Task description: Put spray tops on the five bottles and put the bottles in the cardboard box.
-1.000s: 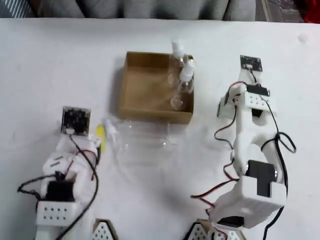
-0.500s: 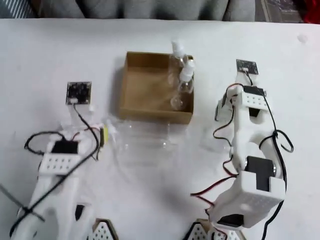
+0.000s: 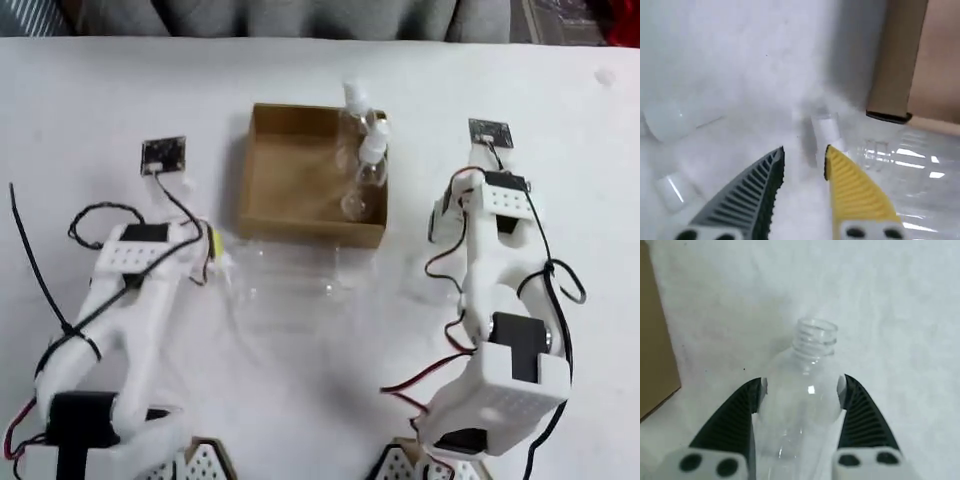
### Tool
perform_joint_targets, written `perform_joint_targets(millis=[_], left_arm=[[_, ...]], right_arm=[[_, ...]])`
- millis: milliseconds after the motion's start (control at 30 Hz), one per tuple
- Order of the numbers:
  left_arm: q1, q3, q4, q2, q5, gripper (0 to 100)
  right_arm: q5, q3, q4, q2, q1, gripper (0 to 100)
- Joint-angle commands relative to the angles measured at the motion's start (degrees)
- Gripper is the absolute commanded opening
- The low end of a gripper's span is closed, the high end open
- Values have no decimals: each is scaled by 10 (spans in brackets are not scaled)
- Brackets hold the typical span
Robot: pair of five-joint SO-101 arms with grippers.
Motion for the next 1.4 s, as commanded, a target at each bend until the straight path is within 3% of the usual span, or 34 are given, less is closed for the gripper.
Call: perform_joint_targets(millis=[0, 100, 367, 667, 767, 900, 967, 1200, 1367], left_arm=[[6, -40, 22, 7, 22, 209], [5, -40, 22, 16, 24, 266], [3, -62, 18, 76, 47, 261], [3, -188, 106, 207, 47, 259], [4, -212, 116, 233, 47, 193], [4, -219, 115, 240, 47, 7], [6, -216, 115, 240, 47, 50], [2, -216, 134, 240, 40, 20], [1, -220, 158, 238, -40, 20]], right_arm=[[9, -4, -7, -1, -3, 15], [10, -3, -7, -1, -3, 15], [10, -3, -7, -1, -3, 15], [11, -2, -6, -1, -3, 15], [11, -2, -6, -1, -3, 15], [11, -2, -6, -1, -3, 15], [11, -2, -6, -1, -3, 15], [11, -1, 0, -1, -3, 15], [11, -1, 1, -1, -2, 15]])
